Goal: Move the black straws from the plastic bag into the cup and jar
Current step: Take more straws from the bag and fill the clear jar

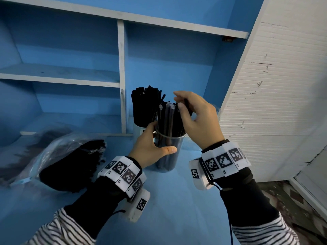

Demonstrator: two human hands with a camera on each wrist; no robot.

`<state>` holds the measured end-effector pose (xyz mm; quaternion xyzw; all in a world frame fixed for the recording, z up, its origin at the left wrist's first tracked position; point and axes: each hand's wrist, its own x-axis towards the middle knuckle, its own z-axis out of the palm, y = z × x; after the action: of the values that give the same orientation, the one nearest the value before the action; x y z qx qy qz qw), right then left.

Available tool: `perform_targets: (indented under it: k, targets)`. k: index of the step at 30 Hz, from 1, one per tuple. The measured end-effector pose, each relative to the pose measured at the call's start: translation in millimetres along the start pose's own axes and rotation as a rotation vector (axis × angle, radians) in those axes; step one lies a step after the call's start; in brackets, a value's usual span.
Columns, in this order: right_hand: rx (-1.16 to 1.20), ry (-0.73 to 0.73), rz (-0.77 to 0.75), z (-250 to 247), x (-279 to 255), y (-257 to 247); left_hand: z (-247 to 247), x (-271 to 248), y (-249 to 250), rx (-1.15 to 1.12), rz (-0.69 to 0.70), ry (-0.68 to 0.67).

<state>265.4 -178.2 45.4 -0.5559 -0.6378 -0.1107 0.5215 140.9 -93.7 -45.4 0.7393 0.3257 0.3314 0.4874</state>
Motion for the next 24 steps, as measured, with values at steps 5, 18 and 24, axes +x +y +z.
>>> perform_targets:
  k: [5,18,24]
  targets:
    - [0.148,0.113,0.08,-1,6,0,0,0,1,0.008,0.012,0.001]
    - [0.259,0.145,0.182,-8,8,-3,0,0,-1,-0.002,0.006,0.002]
    - [0.171,0.086,0.156,-4,7,5,-1,0,-1,0.004,0.013,0.003]
